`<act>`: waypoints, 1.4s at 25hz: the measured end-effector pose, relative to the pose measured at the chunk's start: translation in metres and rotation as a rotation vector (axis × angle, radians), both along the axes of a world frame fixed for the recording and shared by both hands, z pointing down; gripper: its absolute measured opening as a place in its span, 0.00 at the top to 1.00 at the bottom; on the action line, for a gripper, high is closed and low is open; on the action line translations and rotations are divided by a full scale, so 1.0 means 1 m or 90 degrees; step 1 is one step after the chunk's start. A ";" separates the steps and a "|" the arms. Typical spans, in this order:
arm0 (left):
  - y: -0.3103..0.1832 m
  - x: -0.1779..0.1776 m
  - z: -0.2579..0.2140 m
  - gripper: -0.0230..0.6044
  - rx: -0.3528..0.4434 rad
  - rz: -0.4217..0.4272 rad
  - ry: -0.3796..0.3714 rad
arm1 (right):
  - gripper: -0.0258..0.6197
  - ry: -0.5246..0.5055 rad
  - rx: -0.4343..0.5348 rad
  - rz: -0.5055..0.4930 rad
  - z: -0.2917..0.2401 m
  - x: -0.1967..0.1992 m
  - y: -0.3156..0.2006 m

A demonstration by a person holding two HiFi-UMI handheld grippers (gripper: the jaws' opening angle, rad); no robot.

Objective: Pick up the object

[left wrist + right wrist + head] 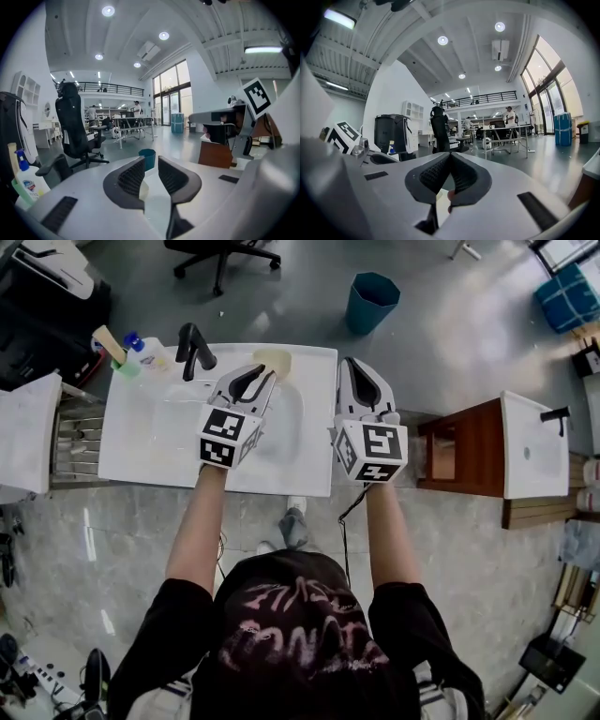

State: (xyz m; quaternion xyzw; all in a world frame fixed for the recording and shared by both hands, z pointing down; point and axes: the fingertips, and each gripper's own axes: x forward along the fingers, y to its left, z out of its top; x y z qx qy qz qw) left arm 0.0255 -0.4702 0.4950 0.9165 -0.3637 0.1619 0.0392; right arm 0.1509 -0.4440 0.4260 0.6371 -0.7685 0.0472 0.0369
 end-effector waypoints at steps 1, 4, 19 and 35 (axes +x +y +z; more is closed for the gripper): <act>-0.002 0.003 0.006 0.80 -0.008 0.005 -0.007 | 0.94 0.000 0.000 0.002 0.002 0.003 -0.001; -0.007 0.010 0.022 0.80 -0.024 0.014 -0.028 | 0.94 -0.002 0.001 0.010 0.003 0.011 -0.002; -0.042 0.048 0.114 0.72 -0.077 0.117 -0.202 | 0.94 0.015 -0.021 0.046 0.023 0.056 -0.005; -0.065 0.054 0.180 0.70 -0.190 0.161 -0.286 | 0.94 0.020 -0.055 0.050 0.049 0.073 -0.024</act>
